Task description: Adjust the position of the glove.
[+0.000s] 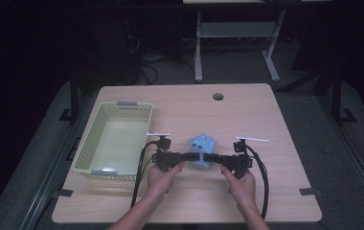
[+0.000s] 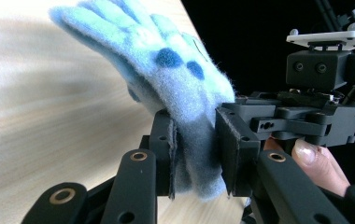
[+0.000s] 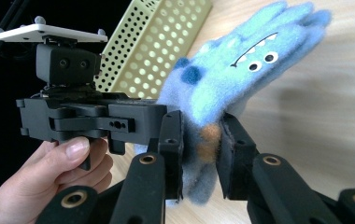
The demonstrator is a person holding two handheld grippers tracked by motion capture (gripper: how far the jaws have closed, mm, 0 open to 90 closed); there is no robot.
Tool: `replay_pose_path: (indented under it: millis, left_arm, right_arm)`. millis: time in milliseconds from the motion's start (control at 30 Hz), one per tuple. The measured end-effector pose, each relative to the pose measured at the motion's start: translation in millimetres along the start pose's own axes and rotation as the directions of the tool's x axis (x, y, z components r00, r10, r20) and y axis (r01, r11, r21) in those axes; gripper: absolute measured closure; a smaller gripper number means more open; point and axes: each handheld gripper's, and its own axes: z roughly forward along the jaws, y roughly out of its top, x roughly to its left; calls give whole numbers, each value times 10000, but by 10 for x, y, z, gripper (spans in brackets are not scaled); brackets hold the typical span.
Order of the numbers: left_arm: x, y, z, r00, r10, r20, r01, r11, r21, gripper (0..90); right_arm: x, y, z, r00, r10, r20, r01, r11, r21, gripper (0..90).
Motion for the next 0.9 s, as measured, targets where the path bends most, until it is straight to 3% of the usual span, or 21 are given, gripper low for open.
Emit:
replay_pose_path:
  millis: [500,900]
  left_arm:
    - [-93,208,-415,9997,233,-20,-233,9984,-514,687]
    - [-68,306,-700,9996,252,-120,-260,9964,-808,687]
  right_arm:
    - [417,258,159,9977,-659,-145,660,9978,113,735]
    - [642,403,355,9945,-984,-357,993,9948,248,735]
